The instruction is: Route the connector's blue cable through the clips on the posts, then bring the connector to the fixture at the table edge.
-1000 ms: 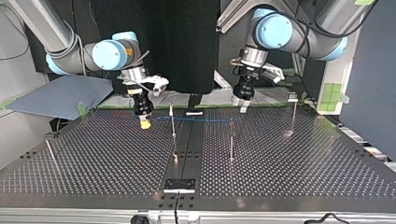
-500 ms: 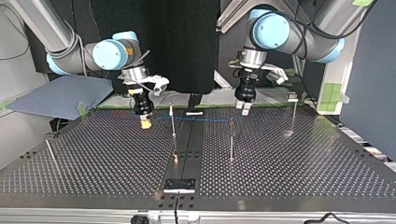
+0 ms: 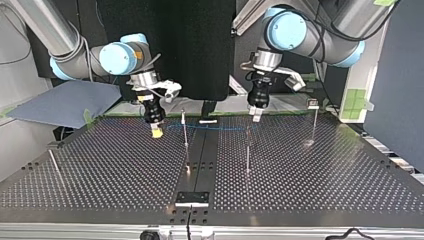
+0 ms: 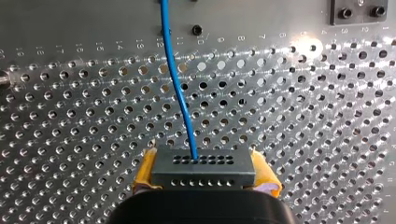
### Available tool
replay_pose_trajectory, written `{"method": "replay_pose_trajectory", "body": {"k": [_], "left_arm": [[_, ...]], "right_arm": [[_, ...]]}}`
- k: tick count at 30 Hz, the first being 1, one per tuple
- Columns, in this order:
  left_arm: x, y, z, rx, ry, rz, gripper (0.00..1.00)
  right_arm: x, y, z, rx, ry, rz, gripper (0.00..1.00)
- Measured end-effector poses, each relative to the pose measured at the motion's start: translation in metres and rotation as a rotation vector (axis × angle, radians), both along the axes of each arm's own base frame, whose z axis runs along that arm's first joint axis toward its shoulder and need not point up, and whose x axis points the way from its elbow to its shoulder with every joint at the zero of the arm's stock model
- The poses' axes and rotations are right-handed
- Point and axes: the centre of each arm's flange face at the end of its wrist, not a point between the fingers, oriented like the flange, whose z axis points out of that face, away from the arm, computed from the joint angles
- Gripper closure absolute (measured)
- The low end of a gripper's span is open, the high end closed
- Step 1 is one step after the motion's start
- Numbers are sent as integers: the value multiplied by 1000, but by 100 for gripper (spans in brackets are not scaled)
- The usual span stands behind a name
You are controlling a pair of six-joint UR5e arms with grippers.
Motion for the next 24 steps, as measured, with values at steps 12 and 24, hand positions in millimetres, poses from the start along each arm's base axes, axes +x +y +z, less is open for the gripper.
{"method": "replay_pose_trajectory", "body": {"k": [12,24], "left_arm": [[-3,4,-2,-13,28,49,0],[-4,5,-3,-19,40,73,0]], "right_arm": [[0,0,0,4,2,1,100],[0,0,0,4,2,1,100]]}}
